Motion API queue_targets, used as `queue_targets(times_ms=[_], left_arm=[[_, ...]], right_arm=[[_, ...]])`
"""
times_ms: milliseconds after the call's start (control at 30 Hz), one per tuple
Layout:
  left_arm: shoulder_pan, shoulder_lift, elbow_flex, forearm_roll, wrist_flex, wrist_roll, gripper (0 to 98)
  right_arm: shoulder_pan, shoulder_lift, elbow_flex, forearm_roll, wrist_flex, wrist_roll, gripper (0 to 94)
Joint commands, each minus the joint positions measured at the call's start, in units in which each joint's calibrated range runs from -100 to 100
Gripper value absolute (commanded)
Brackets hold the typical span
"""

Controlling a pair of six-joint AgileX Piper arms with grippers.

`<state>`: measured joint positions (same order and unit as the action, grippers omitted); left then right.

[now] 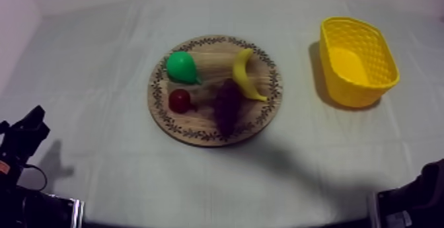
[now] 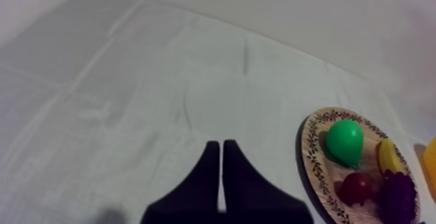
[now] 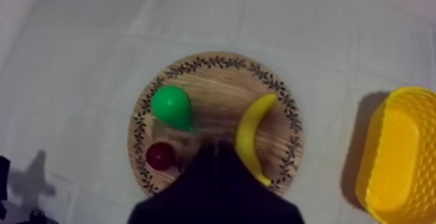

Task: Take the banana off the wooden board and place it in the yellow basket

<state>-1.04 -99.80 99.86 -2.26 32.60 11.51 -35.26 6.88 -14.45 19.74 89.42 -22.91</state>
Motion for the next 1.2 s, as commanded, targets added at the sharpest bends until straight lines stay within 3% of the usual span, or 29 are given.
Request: queue_targets(times_ms=[0, 1167], left_arm=[[0.0, 0.0, 0.0, -0.01, 0.0, 0.0, 0.1], [0.0, 0.0, 0.0, -0.01, 0.0, 0.0, 0.1]], right_arm=[[0.3, 1.9, 0.4, 0.0, -0.2, -0.3, 0.7], [5.1, 26.5, 5.3, 0.1, -10.5, -4.0, 0.8]])
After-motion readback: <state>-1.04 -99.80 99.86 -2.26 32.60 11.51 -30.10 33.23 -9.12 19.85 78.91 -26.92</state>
